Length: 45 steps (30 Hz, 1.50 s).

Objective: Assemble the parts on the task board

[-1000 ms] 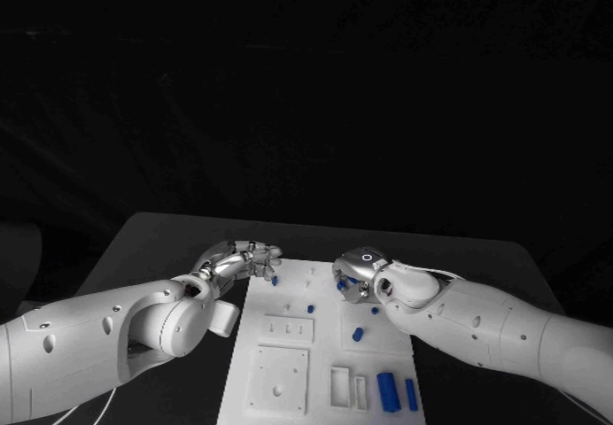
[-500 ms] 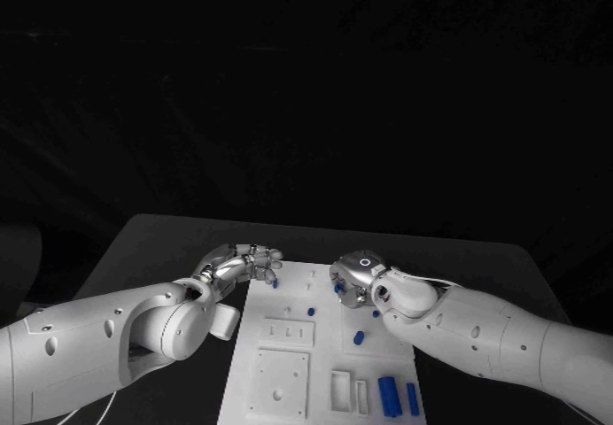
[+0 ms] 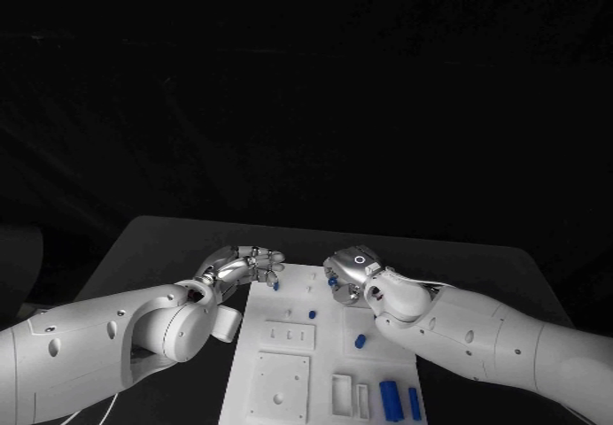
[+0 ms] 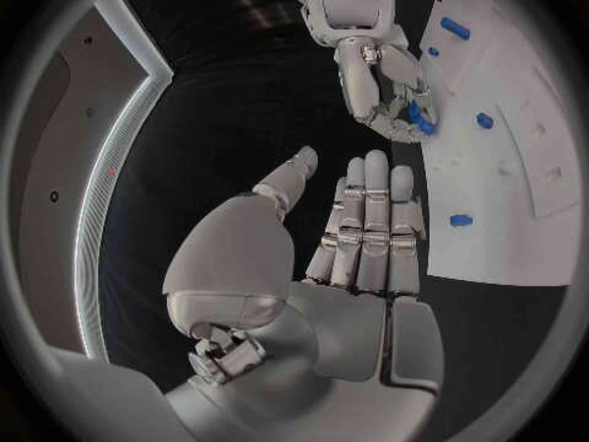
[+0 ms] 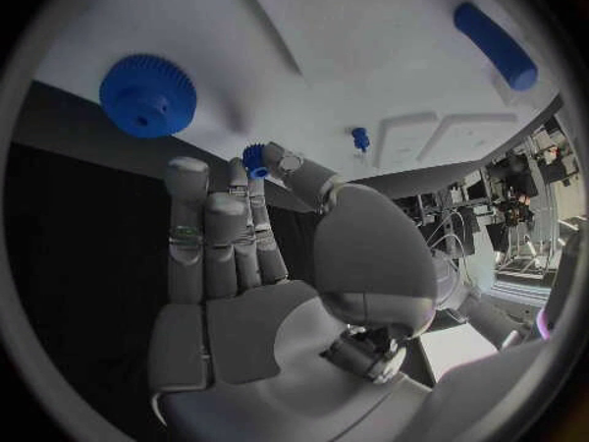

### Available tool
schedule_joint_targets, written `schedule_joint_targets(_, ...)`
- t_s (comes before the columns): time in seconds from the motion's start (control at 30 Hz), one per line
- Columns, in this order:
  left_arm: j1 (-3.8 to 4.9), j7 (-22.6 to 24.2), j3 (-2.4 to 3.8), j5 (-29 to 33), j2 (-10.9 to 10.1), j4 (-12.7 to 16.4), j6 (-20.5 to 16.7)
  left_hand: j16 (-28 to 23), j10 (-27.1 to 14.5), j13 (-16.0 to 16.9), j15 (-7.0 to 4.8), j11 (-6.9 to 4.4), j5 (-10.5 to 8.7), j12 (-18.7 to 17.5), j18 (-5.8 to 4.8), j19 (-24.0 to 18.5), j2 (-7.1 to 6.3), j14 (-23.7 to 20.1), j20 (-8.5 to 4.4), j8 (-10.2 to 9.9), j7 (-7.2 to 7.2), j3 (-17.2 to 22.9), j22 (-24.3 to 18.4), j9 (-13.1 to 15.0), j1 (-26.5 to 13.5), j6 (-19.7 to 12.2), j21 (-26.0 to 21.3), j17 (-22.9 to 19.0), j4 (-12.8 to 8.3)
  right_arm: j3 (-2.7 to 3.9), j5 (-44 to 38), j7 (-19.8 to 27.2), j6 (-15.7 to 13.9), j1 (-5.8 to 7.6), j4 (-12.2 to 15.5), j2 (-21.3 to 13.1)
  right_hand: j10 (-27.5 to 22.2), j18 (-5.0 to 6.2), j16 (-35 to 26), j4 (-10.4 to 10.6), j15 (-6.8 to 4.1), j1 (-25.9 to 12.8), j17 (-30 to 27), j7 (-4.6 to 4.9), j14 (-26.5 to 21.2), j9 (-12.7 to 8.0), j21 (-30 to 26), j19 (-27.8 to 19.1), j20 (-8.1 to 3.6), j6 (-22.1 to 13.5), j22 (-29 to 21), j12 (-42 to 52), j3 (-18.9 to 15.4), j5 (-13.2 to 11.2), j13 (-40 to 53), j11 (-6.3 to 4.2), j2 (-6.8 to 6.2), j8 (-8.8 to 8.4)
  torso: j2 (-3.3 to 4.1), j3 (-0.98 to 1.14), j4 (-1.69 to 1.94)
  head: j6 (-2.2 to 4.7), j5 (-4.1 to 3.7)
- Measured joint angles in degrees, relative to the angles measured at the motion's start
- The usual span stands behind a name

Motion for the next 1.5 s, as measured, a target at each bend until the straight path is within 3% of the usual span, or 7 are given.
schedule_joint_targets(0.6,0.46,-0.03,0.0,0.01,0.98,-0.49,0.01,0.2,0.0,0.04,0.0,0.0,0.0,0.0,-0.02,0.0,0.02,0.0,0.0,-0.21,0.0,0.11,0.04,0.0,-0.43,0.0,0.0,0.03,-0.11,0.01,-3.0,-2.81,-2.36,0.31,-1.39,3.24,0.2,0.01,0.22,0.45,-0.11,0.27,-0.12,-0.15,0.09,0.0,0.22,0.08,0.08,0.14,-0.01,-0.3,0.44,0.27,0.34,-0.21,-0.31,-0.03,0.27,-0.12,0.16,0.05,0.64)
schedule_joint_targets(0.93,1.29,-0.03,0.0,0.01,1.12,0.04,0.0,0.2,0.0,0.04,0.0,0.0,0.0,0.0,-0.03,0.0,0.02,0.0,0.0,-0.21,0.0,0.27,0.03,0.0,-0.43,0.0,0.0,0.02,-0.27,0.03,-3.48,-3.23,-2.91,0.66,-2.67,4.63,0.21,0.01,0.22,0.68,-0.12,0.26,-0.19,-0.14,0.09,0.0,0.43,0.09,0.09,0.12,-0.01,-0.34,0.67,0.26,0.35,-0.21,-0.32,0.01,0.75,-0.32,0.37,0.34,0.9)
schedule_joint_targets(1.3,1.9,-0.05,0.01,0.01,1.15,0.67,-0.01,0.19,0.0,0.09,0.0,0.0,0.0,0.0,-0.05,0.0,0.03,0.0,0.0,-0.21,0.0,0.27,0.03,0.0,-0.42,0.0,0.23,0.07,-0.27,0.03,-3.51,-3.23,-3.17,0.71,-3.93,5.4,0.3,0.02,0.21,0.84,-0.21,0.15,-0.25,-0.13,0.19,0.04,0.43,0.09,0.09,0.11,-0.02,-0.45,0.83,0.26,0.46,-0.3,-1.01,0.0,1.56,-0.73,0.9,0.8,0.77)
schedule_joint_targets(1.33,1.94,-0.05,0.01,0.01,1.15,0.72,-0.01,0.19,0.0,0.08,0.0,0.0,0.0,0.0,-0.05,0.0,0.03,0.0,0.0,-0.21,0.0,0.27,0.02,0.0,-0.42,0.0,0.23,0.07,-0.27,0.03,-3.5,-3.2,-3.24,0.73,-4.0,5.42,0.31,0.03,0.21,0.84,-0.21,0.09,-0.25,-0.13,0.18,1.08,0.43,0.1,0.1,0.1,-0.02,-0.45,0.83,0.26,0.46,-0.3,-1.07,0.0,1.63,-0.75,0.93,0.86,0.76)
schedule_joint_targets(1.5,2.11,-0.06,0.0,0.01,1.14,0.9,-0.02,0.19,0.0,0.08,0.0,0.0,0.0,0.0,-0.06,0.0,0.03,0.0,0.0,-0.21,0.0,0.4,0.02,0.0,-0.42,0.0,0.23,0.07,-0.39,0.11,-3.4,-3.13,-3.48,0.89,-4.4,5.6,0.32,0.03,0.21,0.85,-0.21,0.09,-0.25,-0.07,0.19,1.21,0.65,0.1,0.1,0.04,-0.02,-0.46,0.83,0.26,0.47,-0.31,-1.07,-0.01,2.03,-0.88,1.09,1.04,0.81)
